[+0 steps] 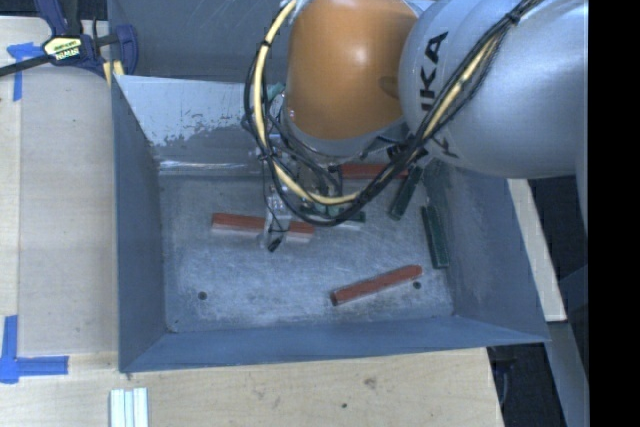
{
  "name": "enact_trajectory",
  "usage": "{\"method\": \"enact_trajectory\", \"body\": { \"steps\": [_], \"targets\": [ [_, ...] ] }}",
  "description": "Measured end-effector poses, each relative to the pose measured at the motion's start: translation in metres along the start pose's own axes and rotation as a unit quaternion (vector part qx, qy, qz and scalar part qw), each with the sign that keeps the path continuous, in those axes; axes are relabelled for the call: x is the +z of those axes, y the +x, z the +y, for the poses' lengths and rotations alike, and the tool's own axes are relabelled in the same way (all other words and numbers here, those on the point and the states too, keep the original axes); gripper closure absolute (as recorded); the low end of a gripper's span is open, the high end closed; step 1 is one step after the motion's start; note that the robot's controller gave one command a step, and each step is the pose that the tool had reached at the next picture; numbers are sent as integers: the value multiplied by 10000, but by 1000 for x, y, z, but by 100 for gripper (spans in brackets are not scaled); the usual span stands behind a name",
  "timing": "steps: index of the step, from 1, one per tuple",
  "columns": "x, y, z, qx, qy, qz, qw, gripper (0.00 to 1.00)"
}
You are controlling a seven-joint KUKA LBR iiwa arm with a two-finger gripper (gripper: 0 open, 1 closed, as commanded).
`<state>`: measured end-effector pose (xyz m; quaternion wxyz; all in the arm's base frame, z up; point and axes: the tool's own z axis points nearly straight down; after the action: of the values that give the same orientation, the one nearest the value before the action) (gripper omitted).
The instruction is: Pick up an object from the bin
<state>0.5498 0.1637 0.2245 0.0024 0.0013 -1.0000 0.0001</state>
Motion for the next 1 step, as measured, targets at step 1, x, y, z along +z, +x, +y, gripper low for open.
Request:
{"method": "enact_trajectory", "body": {
  "steps": [1],
  "targets": [
    [159,-11,-51,-599,9,-6,9982,0]
  ]
}}
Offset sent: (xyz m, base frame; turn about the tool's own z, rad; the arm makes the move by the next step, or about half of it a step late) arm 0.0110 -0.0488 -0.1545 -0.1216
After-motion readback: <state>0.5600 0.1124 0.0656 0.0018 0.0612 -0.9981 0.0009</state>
